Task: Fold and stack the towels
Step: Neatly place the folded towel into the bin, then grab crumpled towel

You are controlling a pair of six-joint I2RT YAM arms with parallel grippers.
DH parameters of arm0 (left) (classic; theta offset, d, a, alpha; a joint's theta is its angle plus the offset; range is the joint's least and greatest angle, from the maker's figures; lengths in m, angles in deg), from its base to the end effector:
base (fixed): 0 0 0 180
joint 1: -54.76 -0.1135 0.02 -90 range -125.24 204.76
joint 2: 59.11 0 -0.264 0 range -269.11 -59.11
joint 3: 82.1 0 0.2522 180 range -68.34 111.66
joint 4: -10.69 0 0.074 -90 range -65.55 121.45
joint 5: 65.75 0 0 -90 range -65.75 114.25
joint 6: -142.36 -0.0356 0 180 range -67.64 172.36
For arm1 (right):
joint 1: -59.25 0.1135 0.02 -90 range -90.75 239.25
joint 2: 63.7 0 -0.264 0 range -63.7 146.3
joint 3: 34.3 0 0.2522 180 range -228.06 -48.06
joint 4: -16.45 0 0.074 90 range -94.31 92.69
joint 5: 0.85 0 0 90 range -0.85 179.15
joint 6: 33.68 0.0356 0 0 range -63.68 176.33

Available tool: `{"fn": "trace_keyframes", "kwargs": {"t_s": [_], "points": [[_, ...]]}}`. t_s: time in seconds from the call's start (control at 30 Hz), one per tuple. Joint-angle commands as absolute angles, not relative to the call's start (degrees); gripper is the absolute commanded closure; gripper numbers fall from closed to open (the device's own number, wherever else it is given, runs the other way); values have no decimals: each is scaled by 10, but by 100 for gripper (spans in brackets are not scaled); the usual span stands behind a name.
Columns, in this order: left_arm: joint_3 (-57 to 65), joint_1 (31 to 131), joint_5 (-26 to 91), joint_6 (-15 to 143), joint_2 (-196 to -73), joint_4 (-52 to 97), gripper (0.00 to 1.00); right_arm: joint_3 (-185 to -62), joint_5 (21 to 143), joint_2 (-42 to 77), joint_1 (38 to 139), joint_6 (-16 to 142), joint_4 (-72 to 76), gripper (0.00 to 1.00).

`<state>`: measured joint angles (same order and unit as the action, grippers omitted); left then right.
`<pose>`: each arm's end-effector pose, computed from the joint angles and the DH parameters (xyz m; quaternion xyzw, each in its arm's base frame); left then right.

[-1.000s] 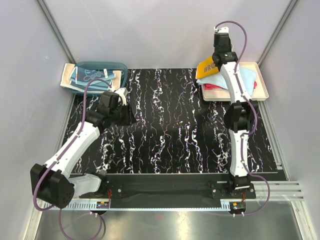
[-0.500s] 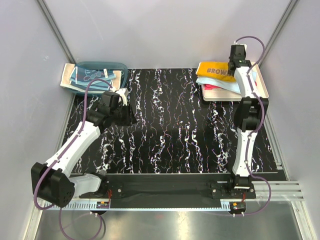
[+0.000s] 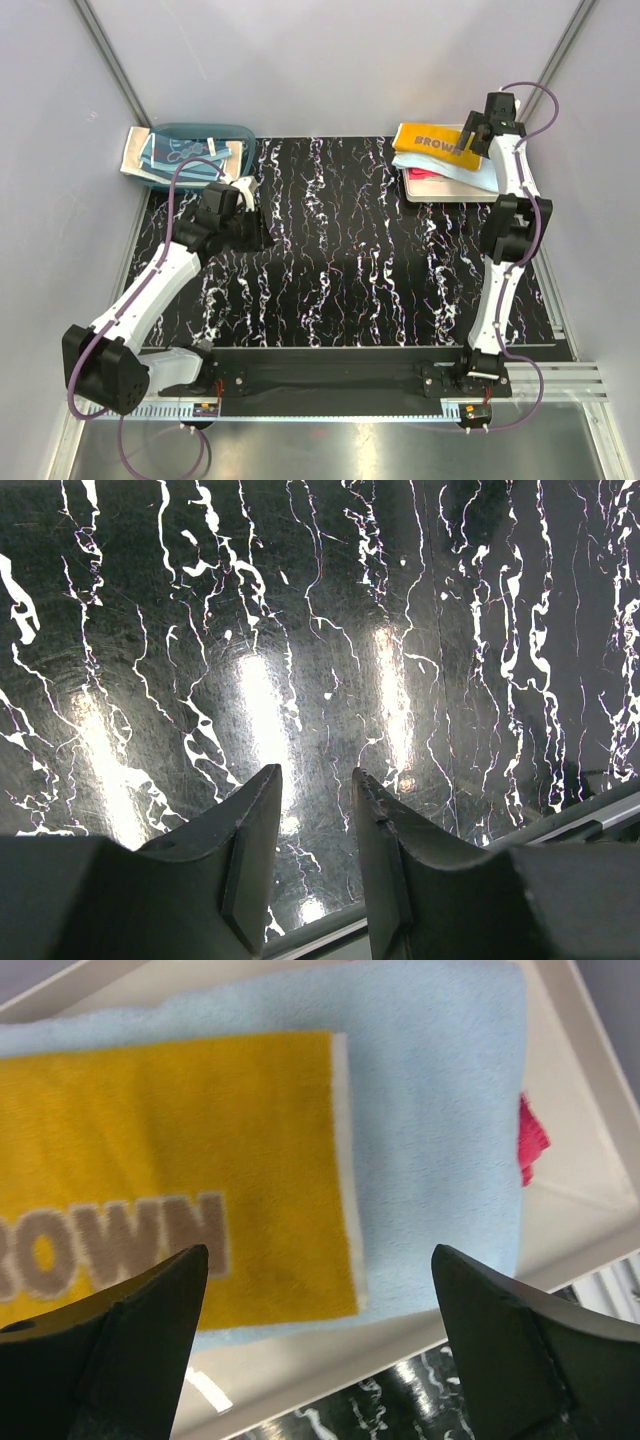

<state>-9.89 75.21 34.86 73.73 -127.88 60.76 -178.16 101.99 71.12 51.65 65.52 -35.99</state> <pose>0.2329 -0.0938 0.2955 0.0267 0.9255 -0.2116 0.3130 0.5284 -0.0785 0.2657 0.1771 0.8964 -0.0972 0.3945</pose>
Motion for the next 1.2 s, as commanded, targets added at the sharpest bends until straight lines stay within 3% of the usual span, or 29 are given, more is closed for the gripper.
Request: {"fn": "trace_keyframes", "kwargs": {"t_s": [0.0, 0.3, 0.5, 0.77, 0.97, 1.17], "points": [[-105, 749, 361, 731, -1269, 585, 60, -1804, 955, 637, 524, 707, -370, 0], [-102, 746, 346, 741, -1262, 577, 60, -1629, 857, 506, 549, 779, -282, 0], [-34, 730, 218, 841, -1305, 557, 58, -1481, 873, 411, 674, 786, -209, 0], [197, 677, -34, 922, -1536, 504, 43, -1303, 830, 354, 773, 824, -141, 0], [363, 608, -57, 982, -1736, 452, 33, -1203, 821, 307, 829, 853, -109, 0], [429, 558, -34, 991, -1867, 350, 20, -1131, 817, 270, 844, 864, -81, 0]]}}
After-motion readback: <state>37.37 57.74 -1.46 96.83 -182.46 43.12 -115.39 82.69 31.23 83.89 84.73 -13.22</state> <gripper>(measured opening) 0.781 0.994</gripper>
